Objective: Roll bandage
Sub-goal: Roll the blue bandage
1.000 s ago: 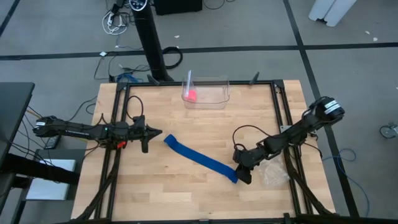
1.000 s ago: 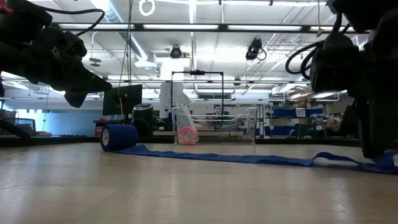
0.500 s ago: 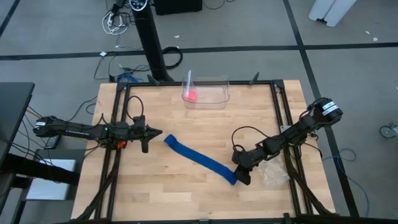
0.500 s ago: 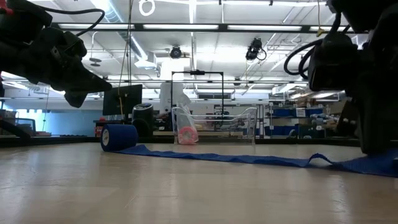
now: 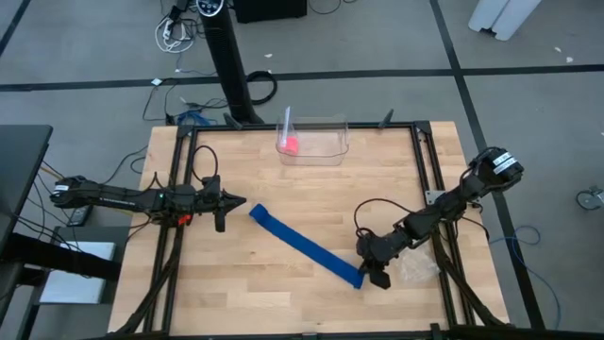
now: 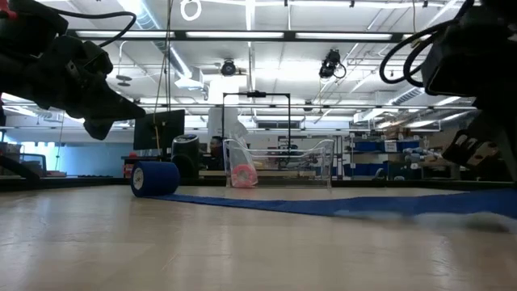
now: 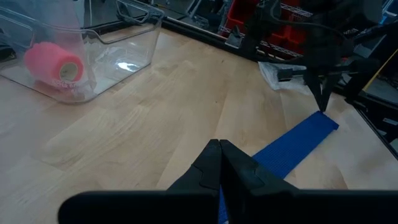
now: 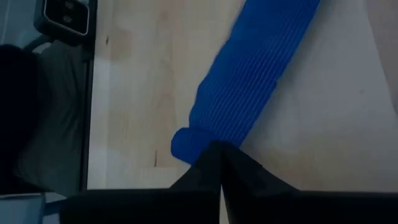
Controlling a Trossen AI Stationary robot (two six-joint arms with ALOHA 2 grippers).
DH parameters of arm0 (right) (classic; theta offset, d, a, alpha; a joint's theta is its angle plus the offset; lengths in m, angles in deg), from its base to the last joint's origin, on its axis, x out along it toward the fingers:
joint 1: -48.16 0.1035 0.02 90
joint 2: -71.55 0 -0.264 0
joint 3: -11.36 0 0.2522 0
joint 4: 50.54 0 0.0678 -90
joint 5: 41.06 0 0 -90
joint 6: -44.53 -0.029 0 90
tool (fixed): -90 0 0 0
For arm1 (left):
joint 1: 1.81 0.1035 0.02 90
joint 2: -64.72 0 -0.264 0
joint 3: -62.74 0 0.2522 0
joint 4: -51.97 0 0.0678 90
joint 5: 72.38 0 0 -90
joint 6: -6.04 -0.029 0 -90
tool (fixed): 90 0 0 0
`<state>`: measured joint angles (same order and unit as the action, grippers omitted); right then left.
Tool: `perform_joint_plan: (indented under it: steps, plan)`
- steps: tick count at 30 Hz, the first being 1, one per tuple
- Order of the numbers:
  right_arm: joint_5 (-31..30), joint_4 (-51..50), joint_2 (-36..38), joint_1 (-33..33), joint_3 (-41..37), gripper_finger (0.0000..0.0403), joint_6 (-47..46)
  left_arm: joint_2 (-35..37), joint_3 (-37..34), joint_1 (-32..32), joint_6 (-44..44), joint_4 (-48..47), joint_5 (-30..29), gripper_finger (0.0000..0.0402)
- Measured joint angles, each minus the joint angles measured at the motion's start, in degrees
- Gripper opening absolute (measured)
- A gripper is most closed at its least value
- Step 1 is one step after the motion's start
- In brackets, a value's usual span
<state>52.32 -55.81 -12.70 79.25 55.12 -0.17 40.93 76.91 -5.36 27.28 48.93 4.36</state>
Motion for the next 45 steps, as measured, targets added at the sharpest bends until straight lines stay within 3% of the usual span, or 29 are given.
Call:
perform_joint_plan:
  steps: [9, 21, 45]
  plan:
    - [-0.75, 0.02, 0.0, 1.27, 0.0, 0.0046, -0.83, 0.0, 0.0, 0.0, -0.02, -0.03, 0.0, 0.001]
    - [1.27, 0.0, 0.0, -0.9, 0.0, 0.0096, -12.68, -0.22, 0.01, 0.0, 0.02, -0.13, 0.0, 0.001]
    - [0.78, -1.4, 0.0, -0.89, 0.02, 0.0094, -14.35, -0.24, 0.0, 0.02, 0.07, -0.42, -0.02, 0.001]
